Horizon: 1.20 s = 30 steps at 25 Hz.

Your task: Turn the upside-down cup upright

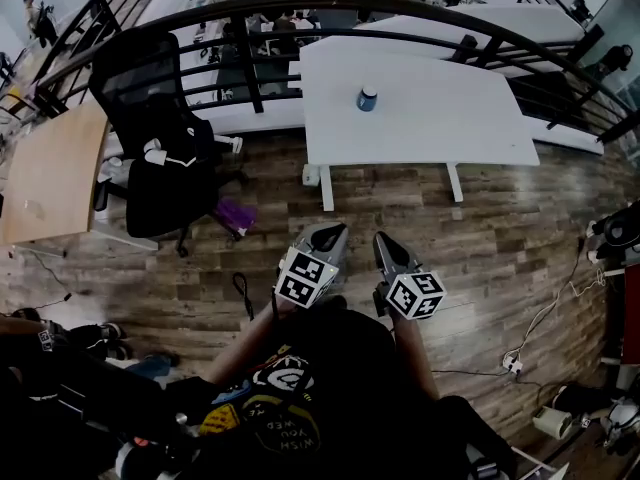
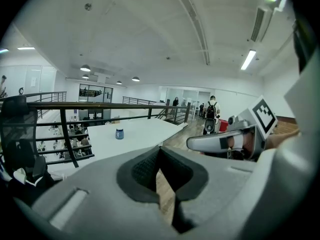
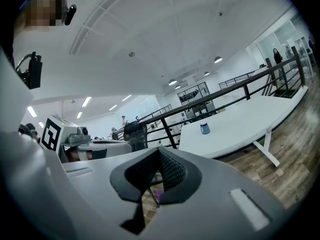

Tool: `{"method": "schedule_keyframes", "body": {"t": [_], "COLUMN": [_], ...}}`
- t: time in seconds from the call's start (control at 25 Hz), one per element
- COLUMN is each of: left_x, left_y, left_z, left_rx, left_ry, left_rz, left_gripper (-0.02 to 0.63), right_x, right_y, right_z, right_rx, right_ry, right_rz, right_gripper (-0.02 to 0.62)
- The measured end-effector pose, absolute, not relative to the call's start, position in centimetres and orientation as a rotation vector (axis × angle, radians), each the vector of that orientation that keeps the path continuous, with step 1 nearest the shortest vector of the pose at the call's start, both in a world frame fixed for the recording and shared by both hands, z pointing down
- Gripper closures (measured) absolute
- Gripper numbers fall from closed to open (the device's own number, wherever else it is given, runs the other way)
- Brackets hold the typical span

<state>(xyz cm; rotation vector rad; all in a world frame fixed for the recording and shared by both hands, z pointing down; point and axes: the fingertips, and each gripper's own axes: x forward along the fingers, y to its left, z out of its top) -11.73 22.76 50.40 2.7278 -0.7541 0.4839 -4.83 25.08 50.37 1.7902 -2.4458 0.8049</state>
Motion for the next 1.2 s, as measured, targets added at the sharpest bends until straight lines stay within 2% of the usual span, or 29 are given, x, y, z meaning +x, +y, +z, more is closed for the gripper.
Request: {"method": "schedule_keyframes", "body": {"t": [0.32, 0.6, 1.0, 1.2], "left_x": [-13.2, -12.4, 0.5, 4.1], "left_y": [21.5, 19.3, 7.6, 4.0], "left_z": [52.9, 56.1, 58.4, 61.6], "left_rx": [2.671, 2.581, 2.576, 2.515], "left_ry": [-0.692, -0.699, -0.685, -0.705], "left_rz": [0.475, 0.513, 0.656, 0.797], "left_gripper": [0.601, 0.601, 0.601, 0.601], "right_x": [-5.8, -5.4, 6.6, 11.0], "right_y": [24.1, 22.4, 11.3, 8.7], "right_z": [51.2, 54.9, 55.0, 56.1], "right_rx": [1.815, 1.753, 1.671, 1.590], "right_ry": [-2.451, -2.414, -2.508, -2.527], "right_rz": [0.778, 0.908, 0.923, 0.973], "right_gripper": [0.594, 0.594, 0.595, 0.594]}}
